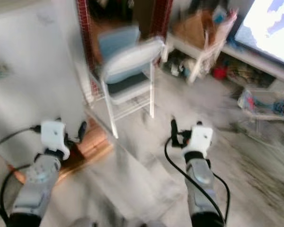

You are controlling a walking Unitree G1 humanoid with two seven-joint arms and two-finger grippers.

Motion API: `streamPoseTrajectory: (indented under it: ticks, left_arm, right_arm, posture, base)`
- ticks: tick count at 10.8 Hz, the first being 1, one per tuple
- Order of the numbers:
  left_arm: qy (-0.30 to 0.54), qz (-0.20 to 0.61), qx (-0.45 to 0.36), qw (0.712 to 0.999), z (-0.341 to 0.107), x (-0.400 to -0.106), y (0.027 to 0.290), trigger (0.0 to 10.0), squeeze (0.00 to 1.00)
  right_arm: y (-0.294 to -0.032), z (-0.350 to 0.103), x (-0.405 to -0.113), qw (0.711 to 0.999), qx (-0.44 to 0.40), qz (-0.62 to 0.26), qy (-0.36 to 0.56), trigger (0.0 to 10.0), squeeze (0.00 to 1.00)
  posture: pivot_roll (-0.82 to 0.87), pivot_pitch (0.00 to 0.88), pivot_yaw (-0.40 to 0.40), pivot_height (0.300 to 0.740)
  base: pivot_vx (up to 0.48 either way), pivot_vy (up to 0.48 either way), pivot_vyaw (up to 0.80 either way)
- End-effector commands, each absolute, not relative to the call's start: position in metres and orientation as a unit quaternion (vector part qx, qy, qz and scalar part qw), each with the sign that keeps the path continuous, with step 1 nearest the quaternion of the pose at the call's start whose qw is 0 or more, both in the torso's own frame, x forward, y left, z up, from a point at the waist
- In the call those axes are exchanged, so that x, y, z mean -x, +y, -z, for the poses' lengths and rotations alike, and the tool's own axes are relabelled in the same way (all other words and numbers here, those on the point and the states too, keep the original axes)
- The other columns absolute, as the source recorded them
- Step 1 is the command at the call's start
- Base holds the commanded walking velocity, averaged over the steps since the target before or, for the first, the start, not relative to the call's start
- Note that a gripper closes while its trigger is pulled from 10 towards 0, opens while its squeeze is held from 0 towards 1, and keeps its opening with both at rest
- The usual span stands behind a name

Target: Restocking fridge

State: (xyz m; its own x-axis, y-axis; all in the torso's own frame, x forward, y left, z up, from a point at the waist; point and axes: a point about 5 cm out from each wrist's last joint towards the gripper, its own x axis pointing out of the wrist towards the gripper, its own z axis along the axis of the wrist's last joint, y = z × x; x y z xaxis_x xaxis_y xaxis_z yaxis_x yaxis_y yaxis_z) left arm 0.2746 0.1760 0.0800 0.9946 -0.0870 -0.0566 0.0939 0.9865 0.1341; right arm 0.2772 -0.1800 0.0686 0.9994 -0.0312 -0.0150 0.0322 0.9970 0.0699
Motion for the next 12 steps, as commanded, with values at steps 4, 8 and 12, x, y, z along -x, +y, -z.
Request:
streamPoseTrajectory:
  ticks: [4,8,12]
  left_arm:
    - [0.041,0.103,-0.087,0.99,-0.076,-0.277,0.171,10.0,0.0]
    - [0.052,0.094,-0.079,0.991,-0.068,-0.27,0.171,10.0,0.0]
    - [0.069,0.048,-0.076,0.994,-0.061,-0.25,0.197,10.0,0.0]
  right_arm:
    - [-0.185,-0.071,-0.27,0.998,-0.04,0.056,-0.007,10.0,0.0]
    - [-0.18,-0.064,-0.259,0.998,-0.03,0.049,0.007,10.0,0.0]
    - [-0.183,-0.072,-0.263,0.999,-0.027,0.03,0.005,10.0,0.0]
  posture:
    - [0.02,0.058,0.076,0.74]
    - [0.02,0.058,0.02,0.74]
    - [0.06,0.032,-0.042,0.74]
  base:
    - [0.0,0.0,0.0]
    - [0.0,0.0,0.0]
    - [0.0,0.0,0.0]
